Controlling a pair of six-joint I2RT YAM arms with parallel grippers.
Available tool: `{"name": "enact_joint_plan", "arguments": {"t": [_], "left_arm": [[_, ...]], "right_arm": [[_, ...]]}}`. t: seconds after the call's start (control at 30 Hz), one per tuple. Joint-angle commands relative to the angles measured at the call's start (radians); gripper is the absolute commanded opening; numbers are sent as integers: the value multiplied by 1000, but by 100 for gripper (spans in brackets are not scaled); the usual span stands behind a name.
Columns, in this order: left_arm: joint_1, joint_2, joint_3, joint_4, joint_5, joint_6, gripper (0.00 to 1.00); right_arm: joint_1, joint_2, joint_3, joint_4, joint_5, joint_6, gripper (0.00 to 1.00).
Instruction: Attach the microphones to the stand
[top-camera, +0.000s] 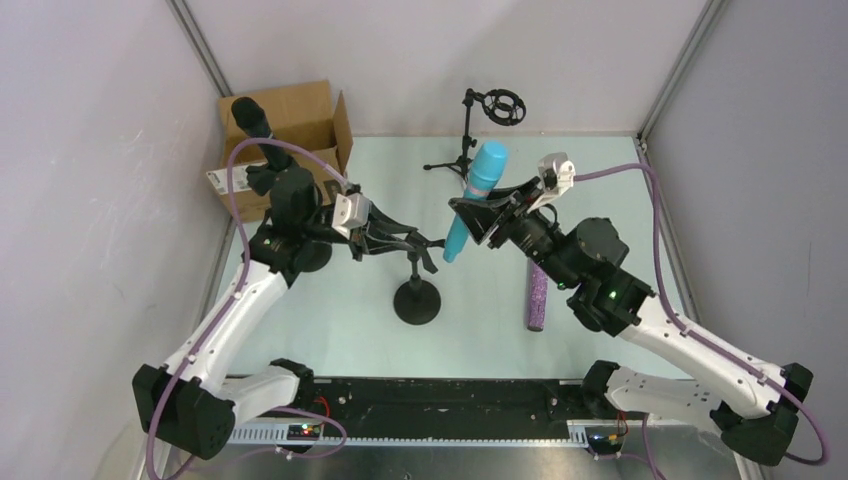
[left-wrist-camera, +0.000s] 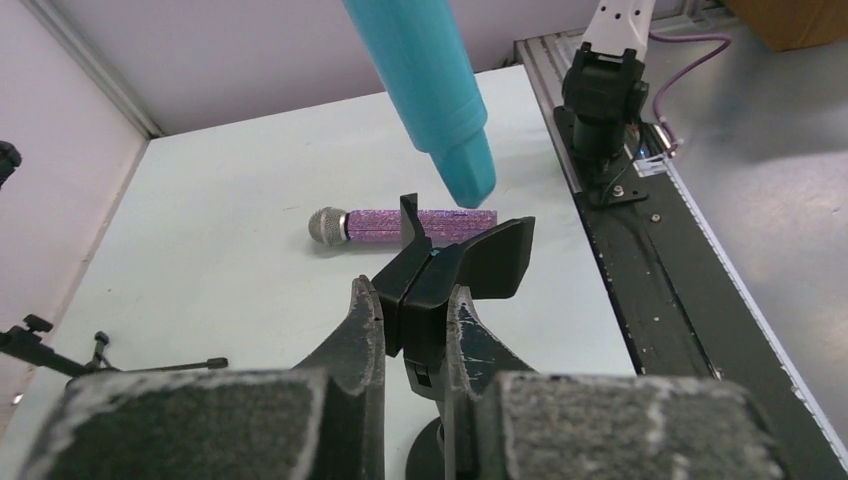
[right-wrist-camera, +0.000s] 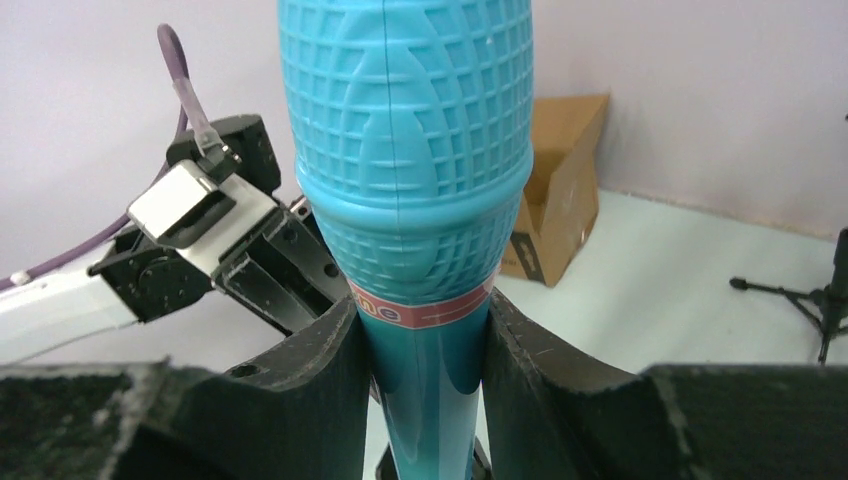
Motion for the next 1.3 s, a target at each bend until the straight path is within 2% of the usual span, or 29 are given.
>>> {"name": "enact_joint_plan", "arguments": {"t": [0.0,0.13,0.33,0.63,0.93,1.27], "left_arm": [[-18,-48,-31,-4,-83,-12,0],[-24,-70,-51,-4,-138,0,0],[-26,-88,-72,-7,-187,0,0],[-26,-99,-74,-7,-274,-20,0],[-29,-131,-100,-6,-359,-22,0],[-33,-146,-111,-11,-365,-12,0]], "right_arm": [[109,-7,-47,199,242,-143,0],[172,-21,-172,347,360,-174,0],[214,5,-255,499,471,-175,0],[268,103,-298,757,579,-197,0],[372,250,-298,1014,720,-367,0],[386,276,-298,1054,729,-412,0]]}}
